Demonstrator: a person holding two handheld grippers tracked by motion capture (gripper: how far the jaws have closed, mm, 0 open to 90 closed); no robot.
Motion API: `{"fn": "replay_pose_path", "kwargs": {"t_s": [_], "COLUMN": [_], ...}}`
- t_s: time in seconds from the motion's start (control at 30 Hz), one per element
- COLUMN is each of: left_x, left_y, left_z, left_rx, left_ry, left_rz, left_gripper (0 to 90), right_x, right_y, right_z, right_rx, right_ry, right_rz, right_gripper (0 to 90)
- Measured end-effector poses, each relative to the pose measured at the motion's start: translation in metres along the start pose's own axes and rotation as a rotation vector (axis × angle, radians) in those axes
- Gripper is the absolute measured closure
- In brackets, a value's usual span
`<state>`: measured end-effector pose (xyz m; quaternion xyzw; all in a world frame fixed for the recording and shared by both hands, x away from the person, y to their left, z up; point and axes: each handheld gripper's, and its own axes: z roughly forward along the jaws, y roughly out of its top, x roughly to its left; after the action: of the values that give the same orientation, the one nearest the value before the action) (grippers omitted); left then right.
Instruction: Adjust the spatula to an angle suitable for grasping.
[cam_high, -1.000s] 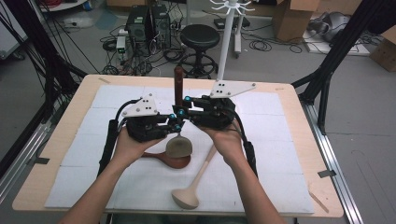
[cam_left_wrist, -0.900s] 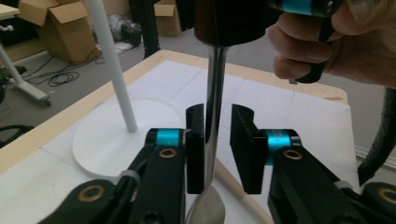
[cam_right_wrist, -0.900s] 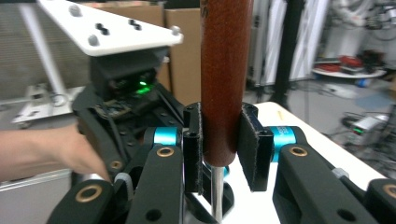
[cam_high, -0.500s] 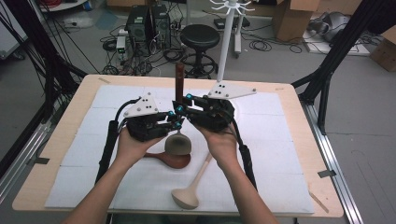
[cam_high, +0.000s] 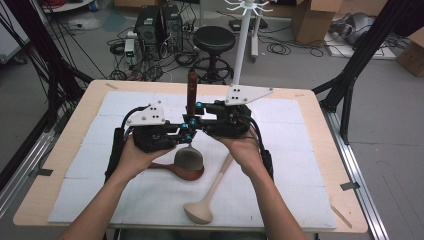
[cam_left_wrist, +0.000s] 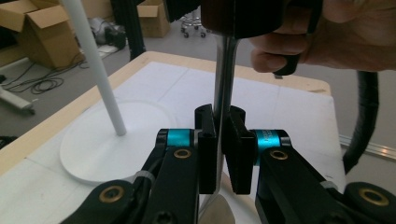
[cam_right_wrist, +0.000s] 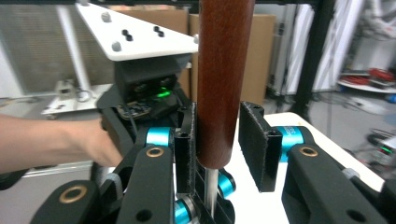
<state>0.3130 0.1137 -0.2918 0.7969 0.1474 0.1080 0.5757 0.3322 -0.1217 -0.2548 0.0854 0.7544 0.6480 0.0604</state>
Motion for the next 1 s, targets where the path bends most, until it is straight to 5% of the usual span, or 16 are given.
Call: {"fn": "replay_pose_path", "kwargs": {"t_s": [0.33, 0.73, 1.0], "left_x": [0.001, 0.003, 0.000], "left_y": [-0.006, -0.031, -0.048], "left_z": [-0.009, -0.037, -0.048], "left_rx": [0.003, 0.032, 0.056], "left_ry": [0.068, 0.144, 0.164], "left_rz": [-0.044, -0.100, -0.118], "left_gripper": [68.8, 49.6, 41.0], "right_x": [0.005, -0.018, -0.034], "right_y": [0.000, -0.002, 0.004], "right_z": [-0.001, -0.024, -0.039], "right_rx": [0.007, 0.022, 0.021], "right_ry": [-0.112, -0.261, -0.301], "right_rz": [0.012, 0.078, 0.107], "right_gripper": [73.5, 73.5, 73.5]}}
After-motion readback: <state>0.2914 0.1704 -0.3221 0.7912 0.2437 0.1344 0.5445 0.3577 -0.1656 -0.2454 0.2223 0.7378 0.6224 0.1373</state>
